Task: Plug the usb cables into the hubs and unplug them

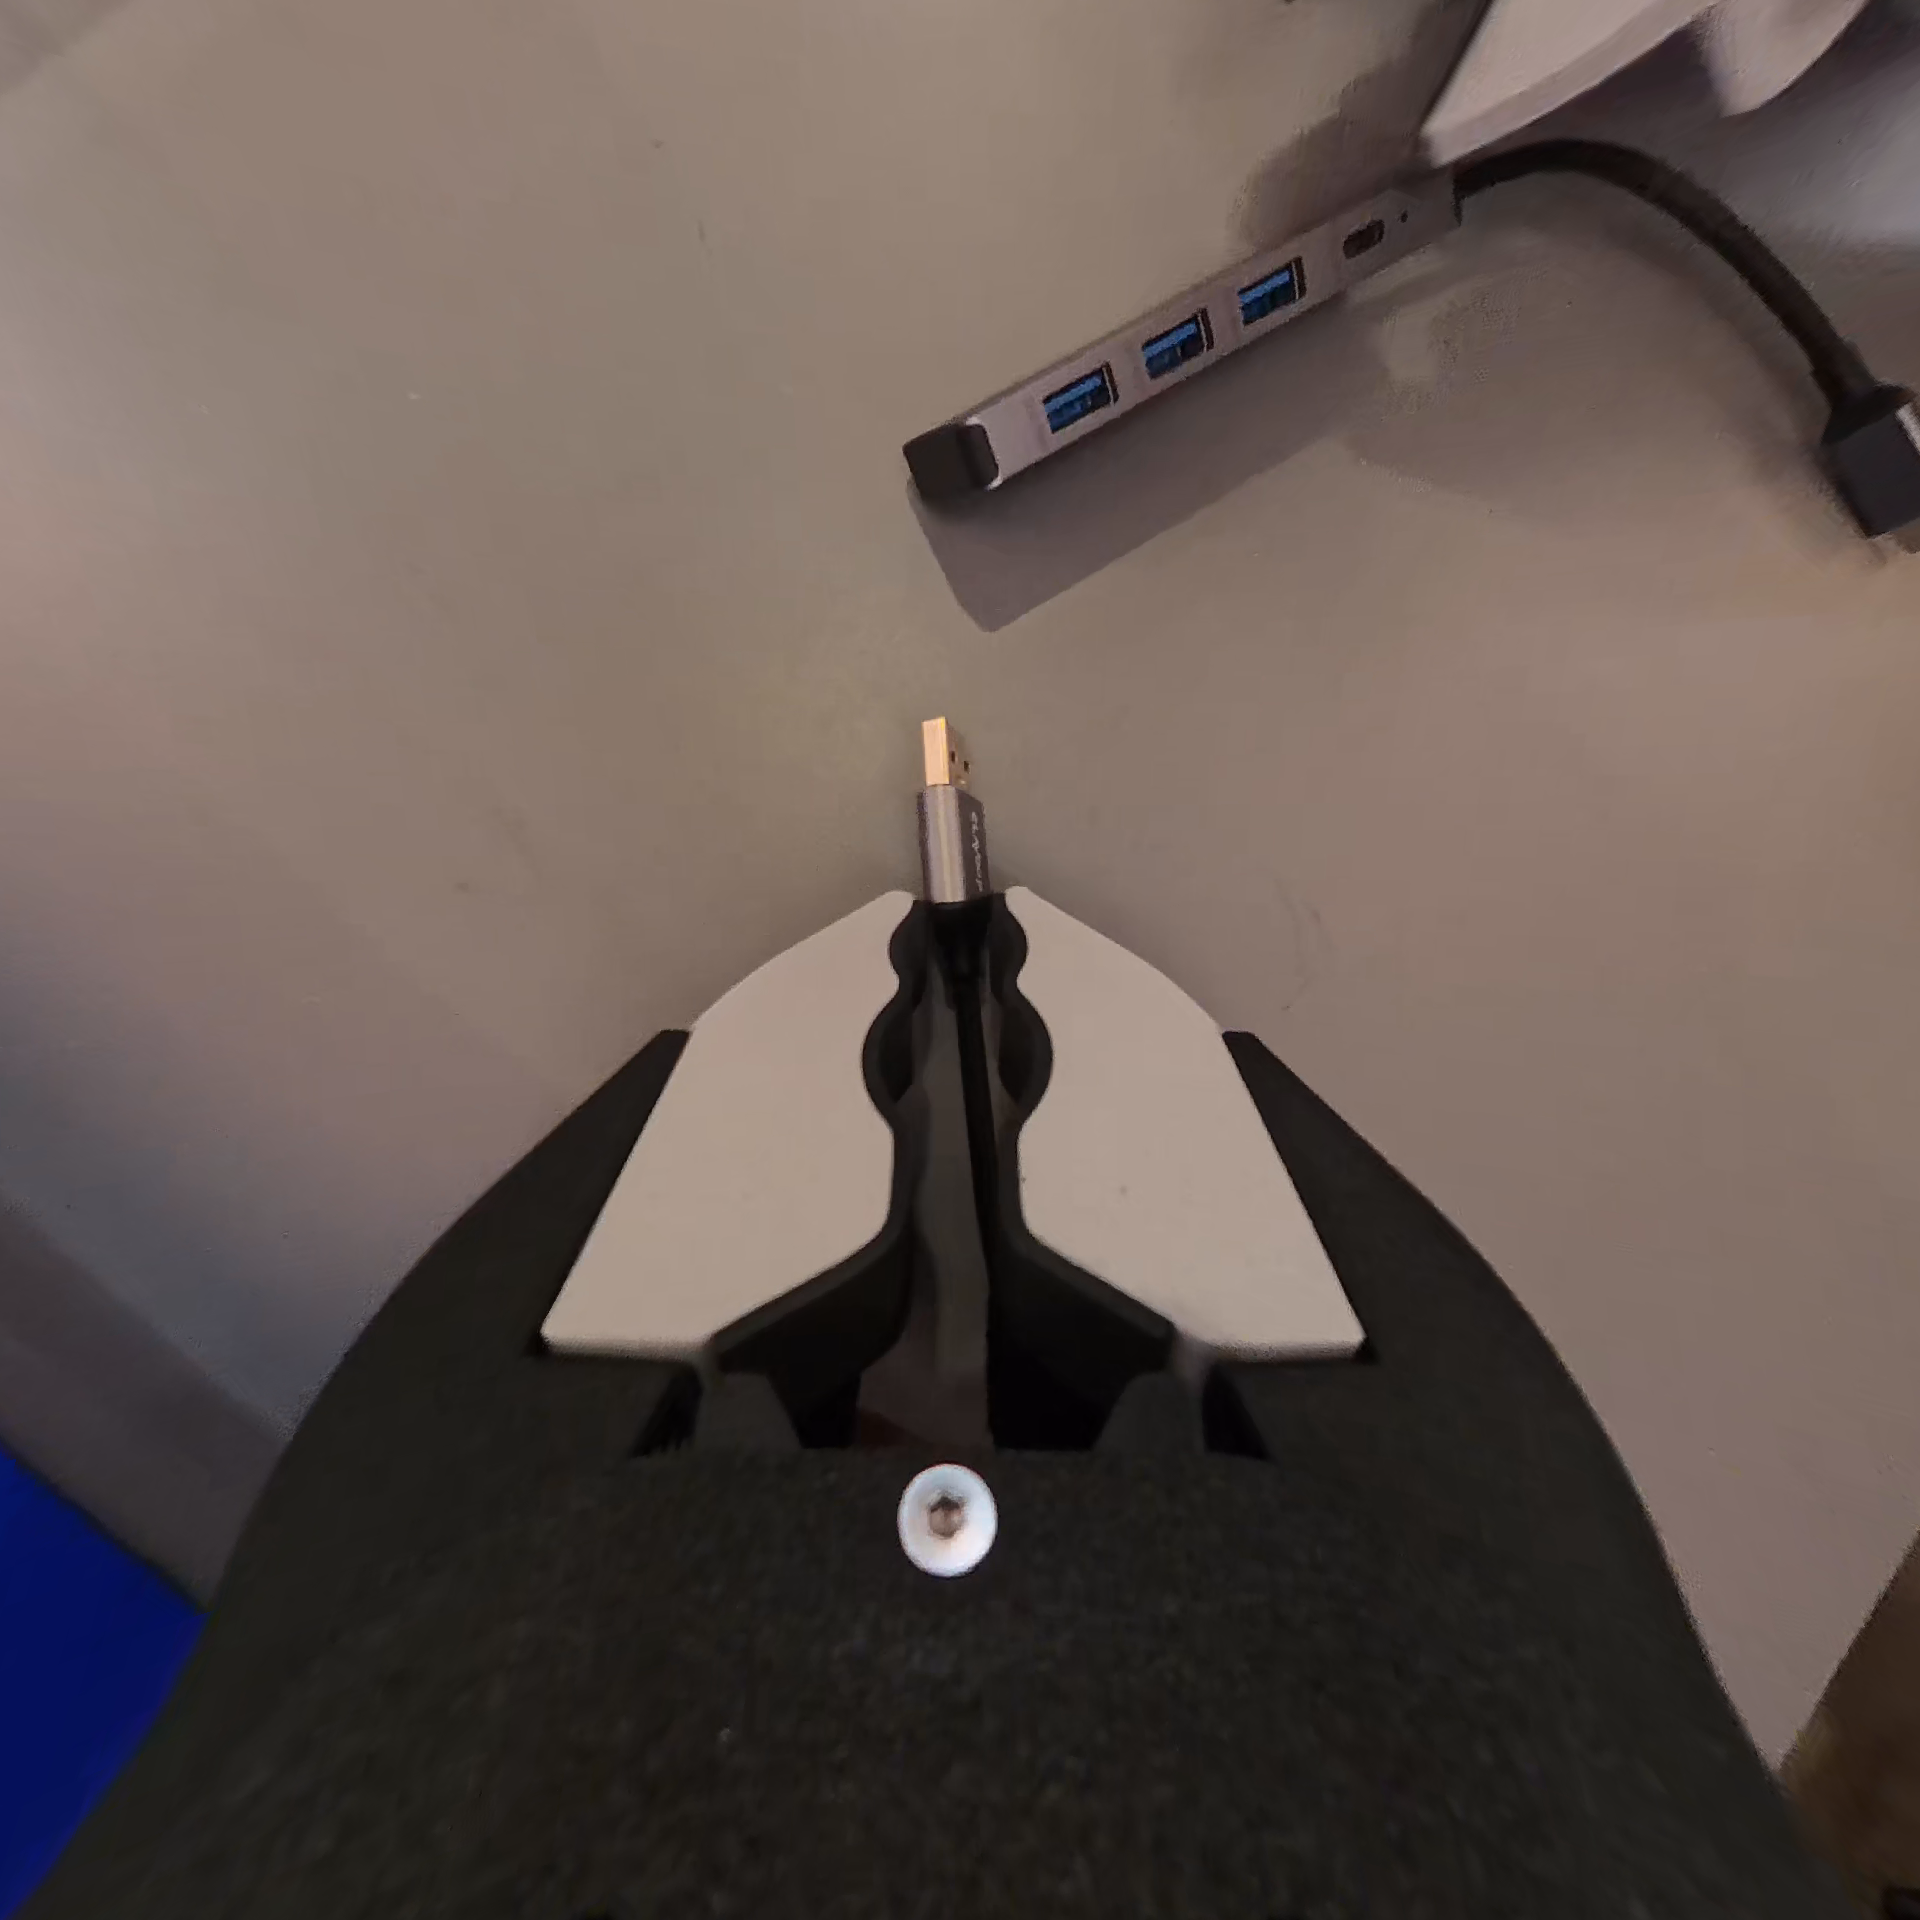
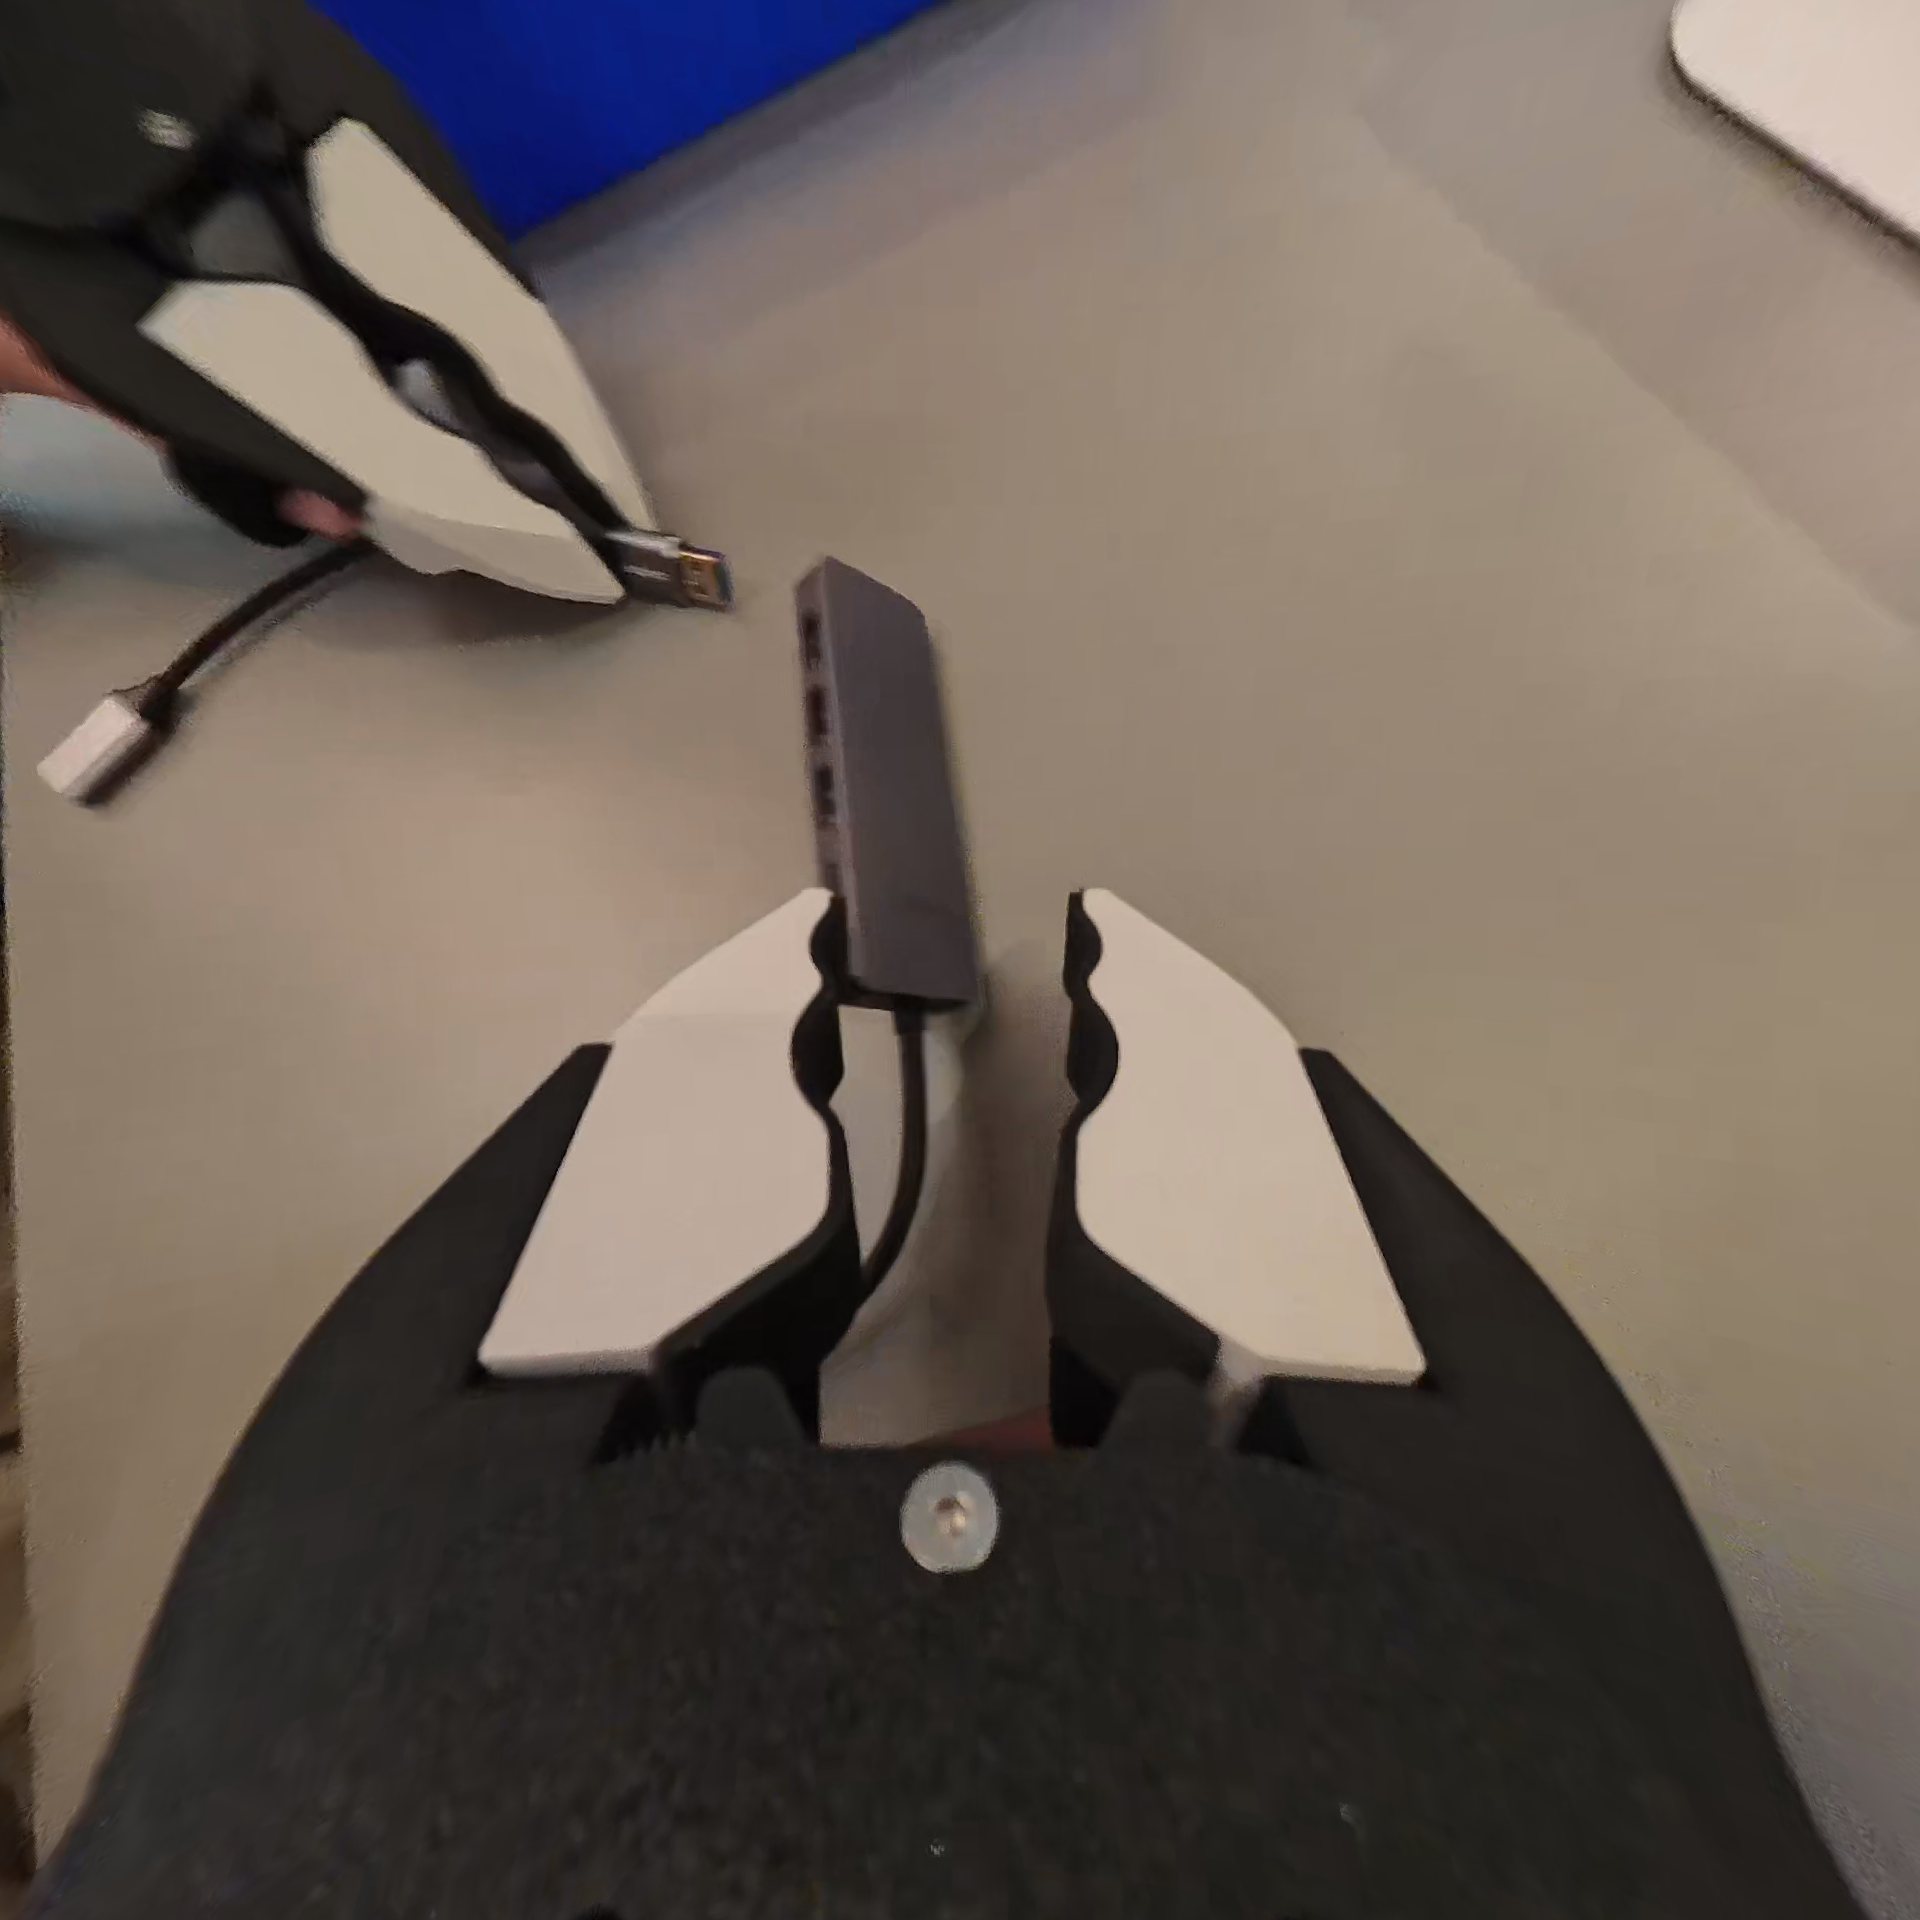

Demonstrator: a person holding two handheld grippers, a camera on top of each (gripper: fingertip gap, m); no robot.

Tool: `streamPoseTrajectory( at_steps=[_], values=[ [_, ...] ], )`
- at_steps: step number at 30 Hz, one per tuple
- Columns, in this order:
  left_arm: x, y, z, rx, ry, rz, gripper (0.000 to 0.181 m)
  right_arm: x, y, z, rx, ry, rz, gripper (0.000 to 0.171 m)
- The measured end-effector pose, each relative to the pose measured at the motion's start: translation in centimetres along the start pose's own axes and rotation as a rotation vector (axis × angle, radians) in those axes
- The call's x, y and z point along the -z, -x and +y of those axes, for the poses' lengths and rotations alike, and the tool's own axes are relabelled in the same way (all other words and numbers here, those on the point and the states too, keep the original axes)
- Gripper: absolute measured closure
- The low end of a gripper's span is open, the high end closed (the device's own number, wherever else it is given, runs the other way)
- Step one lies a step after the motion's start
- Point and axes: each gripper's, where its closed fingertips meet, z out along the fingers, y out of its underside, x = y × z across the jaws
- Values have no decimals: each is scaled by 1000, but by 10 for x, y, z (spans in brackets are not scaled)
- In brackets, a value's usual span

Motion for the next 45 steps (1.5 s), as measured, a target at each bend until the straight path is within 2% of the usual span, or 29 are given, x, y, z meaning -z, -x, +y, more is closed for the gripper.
streamPoseTrajectory(
  at_steps=[5, 10, 14, 17, 21, 30, 32, 37, 45],
  values=[
    [1, -2, 0, -13, -2, 12, 171, -11, -4, 7, -64, 45, 21, 137],
    [0, -3, 0, -39, 7, -12, 171, -21, 8, 17, 28, 123, 30, 138],
    [0, -4, 0, -40, 12, -14, 171, -22, 9, 14, 121, 136, 90, 135],
    [1, -4, 1, -33, 13, -12, 171, -20, 21, 13, 175, 127, 66, 129],
    [1, -4, 1, -26, 8, -7, 171, -26, 20, 27, 212, 203, 89, 122],
    [1, -5, 1, -9, 0, 9, 171, -27, 19, 27, 152, 174, 49, 126],
    [0, -6, 1, 5, -3, 27, 171, -28, 18, 26, 150, 161, 48, 135],
    [1, -10, -1, 51, -21, 94, 173, -28, 19, 26, 193, 190, 64, 136],
    [5, -11, -4, 80, -39, 121, 173, -22, 7, 13, 305, 155, 204, 137]
  ],
)
